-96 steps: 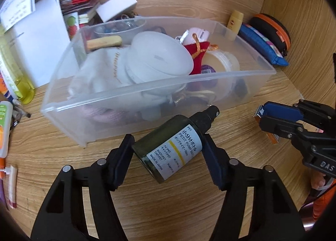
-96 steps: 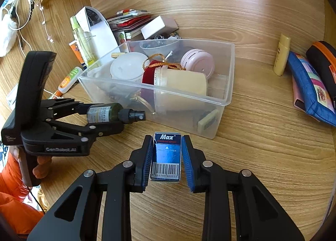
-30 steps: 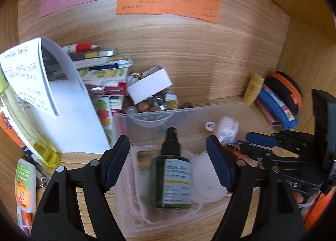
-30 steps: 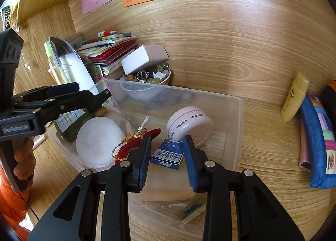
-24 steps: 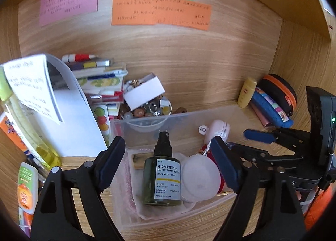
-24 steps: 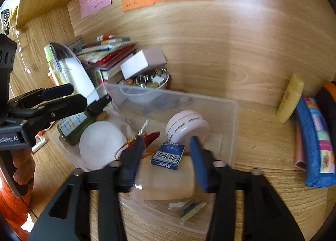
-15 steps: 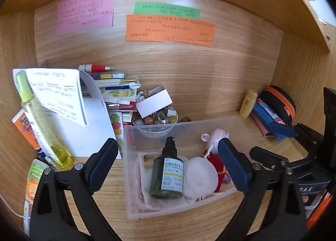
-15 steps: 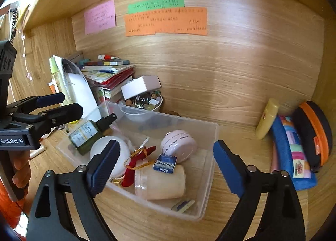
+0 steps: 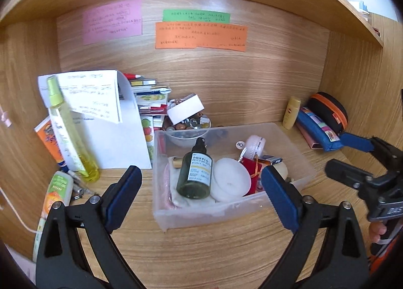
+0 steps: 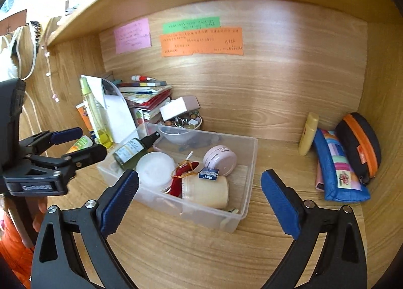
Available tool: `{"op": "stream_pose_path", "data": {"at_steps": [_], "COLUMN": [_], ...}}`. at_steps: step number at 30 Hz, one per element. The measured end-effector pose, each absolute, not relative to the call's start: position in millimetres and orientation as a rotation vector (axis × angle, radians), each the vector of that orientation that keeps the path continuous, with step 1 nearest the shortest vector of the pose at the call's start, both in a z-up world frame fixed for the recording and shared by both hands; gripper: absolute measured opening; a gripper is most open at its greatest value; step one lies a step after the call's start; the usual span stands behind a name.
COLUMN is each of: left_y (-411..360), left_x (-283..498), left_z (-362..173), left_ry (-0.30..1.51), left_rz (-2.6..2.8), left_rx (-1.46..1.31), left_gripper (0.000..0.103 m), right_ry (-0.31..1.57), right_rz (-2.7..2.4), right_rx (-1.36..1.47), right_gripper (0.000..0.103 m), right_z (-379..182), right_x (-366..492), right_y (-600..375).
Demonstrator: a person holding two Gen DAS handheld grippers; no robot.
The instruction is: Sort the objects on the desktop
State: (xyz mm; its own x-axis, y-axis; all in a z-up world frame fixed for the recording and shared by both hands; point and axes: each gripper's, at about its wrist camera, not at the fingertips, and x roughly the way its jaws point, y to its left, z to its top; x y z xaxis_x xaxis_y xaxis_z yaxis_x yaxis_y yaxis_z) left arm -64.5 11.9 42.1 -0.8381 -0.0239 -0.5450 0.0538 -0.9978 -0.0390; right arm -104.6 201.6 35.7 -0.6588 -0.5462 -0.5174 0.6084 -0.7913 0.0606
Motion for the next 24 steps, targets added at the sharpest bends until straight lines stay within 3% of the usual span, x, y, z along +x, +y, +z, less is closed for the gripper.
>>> {"op": "stream_pose_path", "data": {"at_steps": [7, 24], "left_y": [14.4, 23.4], "left_x": [-48.2, -41.6], "left_z": [41.4, 38.3], "left_ry": [0.091, 0.083], "left_rz": [-2.935, -2.949], "left_rx": [0.827, 0.808], "left_gripper": [0.097, 0.097], "right_ry": [0.165, 0.153], "right_rz": [-2.389, -2.375], "right_rx": [0.628, 0.636], "right_gripper": [0.102, 0.102], "right_z": [40.1, 36.6], "right_x": [-80.5, -78.3], "right_y": [207.4, 212.1]}}
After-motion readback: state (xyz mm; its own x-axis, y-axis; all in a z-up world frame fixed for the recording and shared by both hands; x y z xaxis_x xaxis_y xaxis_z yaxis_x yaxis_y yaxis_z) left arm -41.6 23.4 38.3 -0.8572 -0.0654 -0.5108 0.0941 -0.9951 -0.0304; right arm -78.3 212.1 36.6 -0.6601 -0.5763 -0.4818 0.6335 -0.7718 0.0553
